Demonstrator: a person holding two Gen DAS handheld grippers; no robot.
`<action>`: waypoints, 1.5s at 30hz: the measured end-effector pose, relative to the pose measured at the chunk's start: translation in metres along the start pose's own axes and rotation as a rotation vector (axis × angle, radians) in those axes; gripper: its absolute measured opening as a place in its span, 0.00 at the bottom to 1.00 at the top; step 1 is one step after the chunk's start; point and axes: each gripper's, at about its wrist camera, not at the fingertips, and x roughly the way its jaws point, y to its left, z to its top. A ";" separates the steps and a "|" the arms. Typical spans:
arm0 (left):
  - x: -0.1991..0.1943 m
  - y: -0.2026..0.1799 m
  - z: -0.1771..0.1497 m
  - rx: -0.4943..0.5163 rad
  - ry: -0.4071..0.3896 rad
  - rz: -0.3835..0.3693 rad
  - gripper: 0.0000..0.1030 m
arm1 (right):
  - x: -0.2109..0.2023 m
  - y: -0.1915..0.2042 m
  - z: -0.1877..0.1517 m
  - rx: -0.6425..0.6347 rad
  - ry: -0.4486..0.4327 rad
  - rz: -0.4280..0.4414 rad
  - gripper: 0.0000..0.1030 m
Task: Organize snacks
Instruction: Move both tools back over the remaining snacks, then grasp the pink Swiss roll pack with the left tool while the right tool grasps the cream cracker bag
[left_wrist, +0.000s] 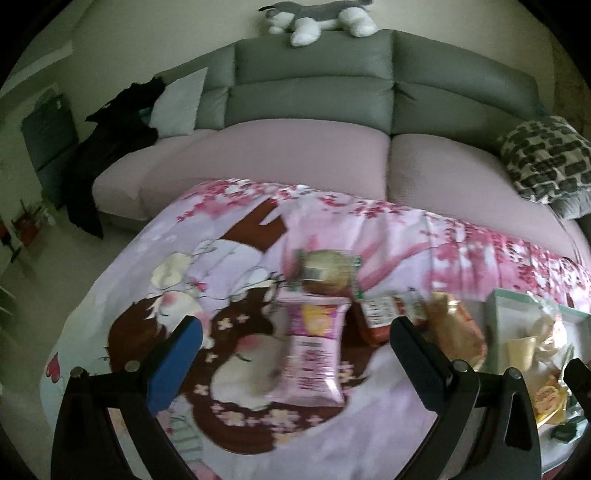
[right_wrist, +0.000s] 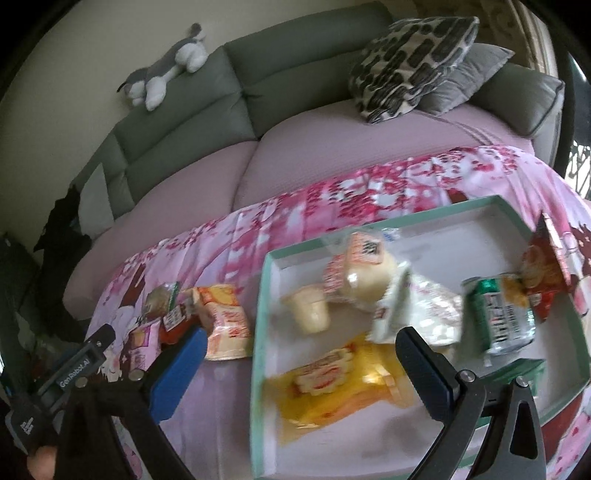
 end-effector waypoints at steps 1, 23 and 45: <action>0.002 0.007 0.000 -0.010 0.007 0.003 0.98 | 0.003 0.007 -0.002 -0.011 0.005 0.004 1.00; 0.039 0.108 -0.015 -0.207 0.108 0.025 0.98 | 0.043 0.098 -0.035 -0.140 0.089 0.111 1.00; 0.083 0.046 -0.011 -0.198 0.230 -0.214 0.98 | 0.082 0.097 -0.018 -0.212 0.085 -0.031 0.62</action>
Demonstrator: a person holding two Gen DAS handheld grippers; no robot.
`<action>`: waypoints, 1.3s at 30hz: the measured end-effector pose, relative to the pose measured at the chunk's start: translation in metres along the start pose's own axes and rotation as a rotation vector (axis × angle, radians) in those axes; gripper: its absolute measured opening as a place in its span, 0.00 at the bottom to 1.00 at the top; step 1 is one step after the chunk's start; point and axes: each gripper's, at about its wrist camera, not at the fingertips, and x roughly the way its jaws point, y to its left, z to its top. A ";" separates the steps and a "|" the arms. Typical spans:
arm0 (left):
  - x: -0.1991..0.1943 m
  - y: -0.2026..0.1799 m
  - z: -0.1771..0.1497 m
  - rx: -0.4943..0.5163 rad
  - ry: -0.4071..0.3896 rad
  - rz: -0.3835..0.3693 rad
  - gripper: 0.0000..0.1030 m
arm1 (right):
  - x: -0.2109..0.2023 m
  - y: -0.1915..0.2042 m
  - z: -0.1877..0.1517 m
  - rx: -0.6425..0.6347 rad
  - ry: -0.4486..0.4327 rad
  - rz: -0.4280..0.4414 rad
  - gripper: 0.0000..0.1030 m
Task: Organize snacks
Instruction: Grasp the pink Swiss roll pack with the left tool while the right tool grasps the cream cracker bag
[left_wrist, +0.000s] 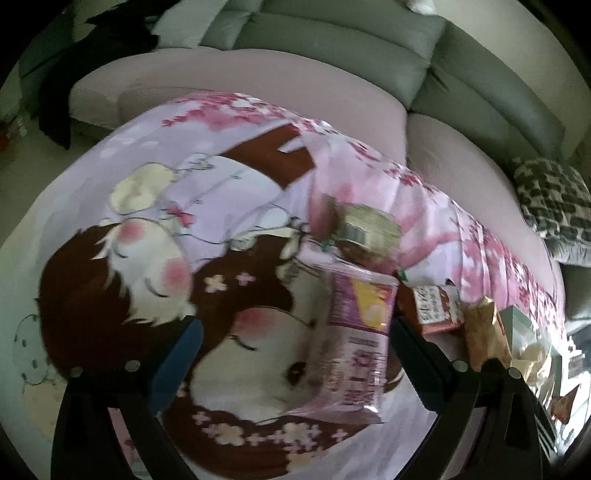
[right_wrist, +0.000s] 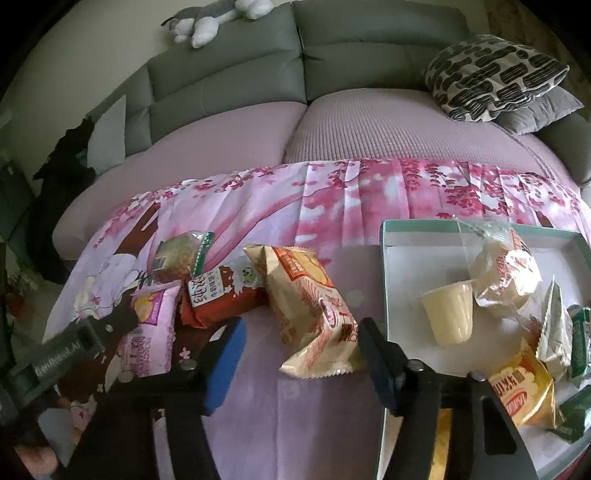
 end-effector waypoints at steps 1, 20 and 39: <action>0.002 -0.003 0.000 0.009 0.006 -0.001 0.97 | 0.003 0.000 0.002 0.000 0.004 -0.001 0.62; 0.030 -0.027 -0.007 0.077 0.060 0.059 0.69 | 0.023 -0.001 0.007 -0.062 0.036 -0.048 0.56; 0.006 -0.034 -0.004 0.088 -0.006 0.032 0.40 | 0.015 -0.016 0.008 0.025 0.042 0.025 0.41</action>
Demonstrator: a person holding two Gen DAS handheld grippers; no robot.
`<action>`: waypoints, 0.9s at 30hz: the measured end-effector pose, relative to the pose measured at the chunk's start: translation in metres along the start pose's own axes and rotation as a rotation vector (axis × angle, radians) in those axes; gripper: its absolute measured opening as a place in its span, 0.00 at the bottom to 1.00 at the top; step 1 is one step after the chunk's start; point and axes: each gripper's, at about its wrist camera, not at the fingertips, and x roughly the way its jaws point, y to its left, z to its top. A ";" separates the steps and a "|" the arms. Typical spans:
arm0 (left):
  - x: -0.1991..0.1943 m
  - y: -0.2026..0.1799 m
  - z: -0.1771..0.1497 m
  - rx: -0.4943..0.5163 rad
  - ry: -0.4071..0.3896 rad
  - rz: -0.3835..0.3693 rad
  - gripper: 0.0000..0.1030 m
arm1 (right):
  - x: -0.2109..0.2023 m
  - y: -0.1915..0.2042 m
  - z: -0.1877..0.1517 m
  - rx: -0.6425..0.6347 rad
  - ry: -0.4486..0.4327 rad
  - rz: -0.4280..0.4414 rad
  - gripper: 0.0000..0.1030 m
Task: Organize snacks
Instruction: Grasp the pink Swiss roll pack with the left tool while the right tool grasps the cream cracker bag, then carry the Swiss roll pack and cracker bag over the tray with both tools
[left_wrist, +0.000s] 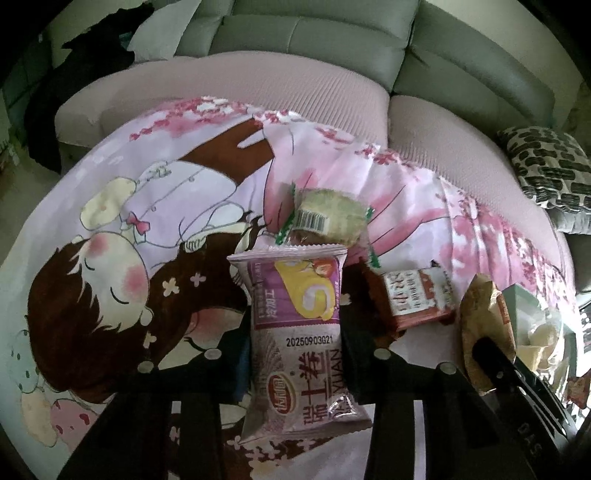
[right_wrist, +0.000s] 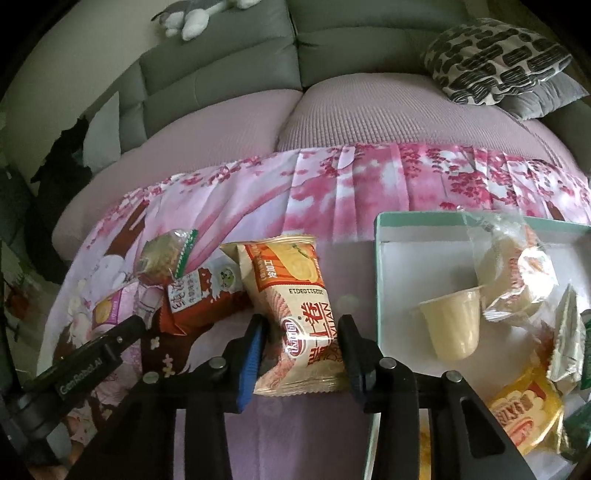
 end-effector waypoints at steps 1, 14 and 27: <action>-0.003 -0.001 0.000 0.001 -0.008 -0.002 0.40 | -0.004 0.000 0.001 -0.001 -0.009 0.003 0.41; -0.046 -0.020 0.003 0.039 -0.100 -0.047 0.40 | -0.061 -0.001 0.001 0.014 -0.114 0.061 0.41; -0.069 -0.051 -0.001 0.091 -0.148 -0.078 0.40 | -0.096 -0.032 0.000 0.079 -0.176 0.068 0.41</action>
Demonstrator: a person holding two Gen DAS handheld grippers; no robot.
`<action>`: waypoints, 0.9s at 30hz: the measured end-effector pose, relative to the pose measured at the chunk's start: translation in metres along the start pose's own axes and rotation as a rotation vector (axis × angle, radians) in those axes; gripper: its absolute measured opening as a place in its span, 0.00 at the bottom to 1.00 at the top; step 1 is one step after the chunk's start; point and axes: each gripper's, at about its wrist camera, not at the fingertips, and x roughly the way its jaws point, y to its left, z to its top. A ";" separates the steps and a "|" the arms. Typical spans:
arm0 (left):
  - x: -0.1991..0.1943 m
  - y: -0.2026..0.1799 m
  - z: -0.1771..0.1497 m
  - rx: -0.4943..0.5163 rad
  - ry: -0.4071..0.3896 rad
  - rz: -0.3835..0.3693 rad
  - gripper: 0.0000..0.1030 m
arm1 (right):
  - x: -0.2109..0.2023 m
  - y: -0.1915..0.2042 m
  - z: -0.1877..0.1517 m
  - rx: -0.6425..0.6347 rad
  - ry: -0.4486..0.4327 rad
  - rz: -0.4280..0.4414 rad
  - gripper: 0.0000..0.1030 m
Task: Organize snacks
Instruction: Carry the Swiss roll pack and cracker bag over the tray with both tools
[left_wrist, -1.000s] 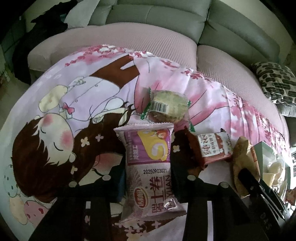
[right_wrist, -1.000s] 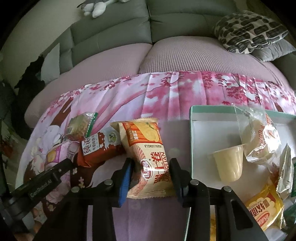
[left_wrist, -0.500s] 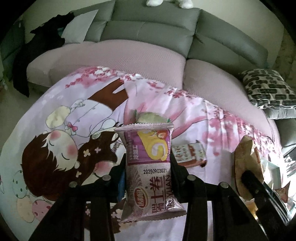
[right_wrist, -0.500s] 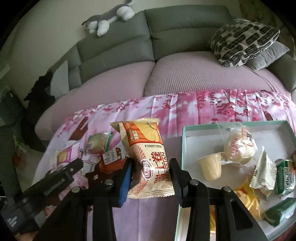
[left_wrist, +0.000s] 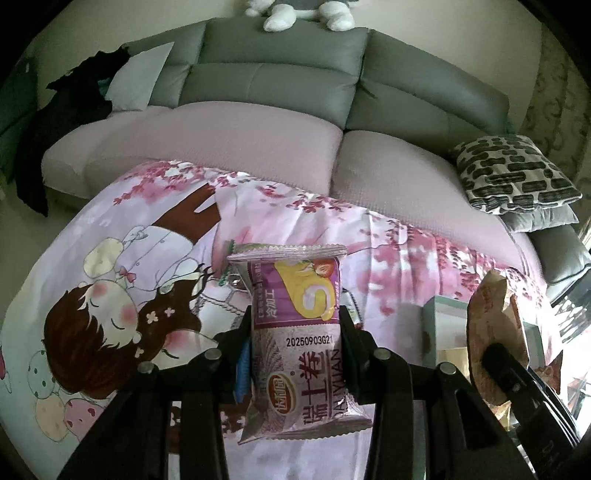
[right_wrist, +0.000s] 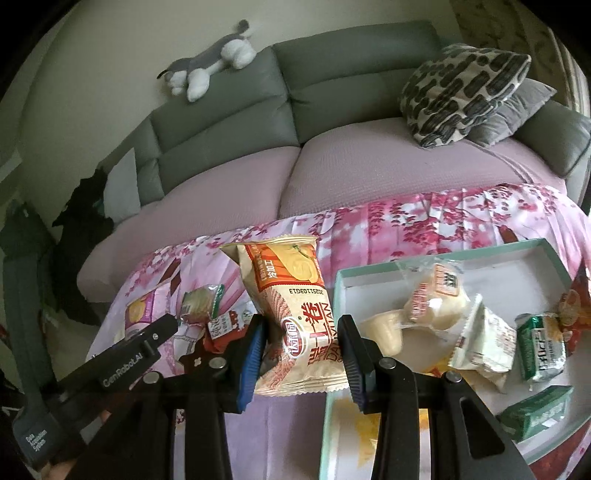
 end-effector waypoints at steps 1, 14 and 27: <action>-0.001 -0.004 0.000 0.006 -0.001 -0.001 0.40 | -0.002 -0.004 0.001 0.010 -0.003 -0.001 0.41; -0.006 -0.056 -0.012 0.111 -0.003 -0.037 0.41 | -0.024 -0.055 0.006 0.111 -0.042 -0.034 0.41; -0.015 -0.125 -0.031 0.250 -0.012 -0.110 0.41 | -0.055 -0.135 0.005 0.259 -0.097 -0.142 0.41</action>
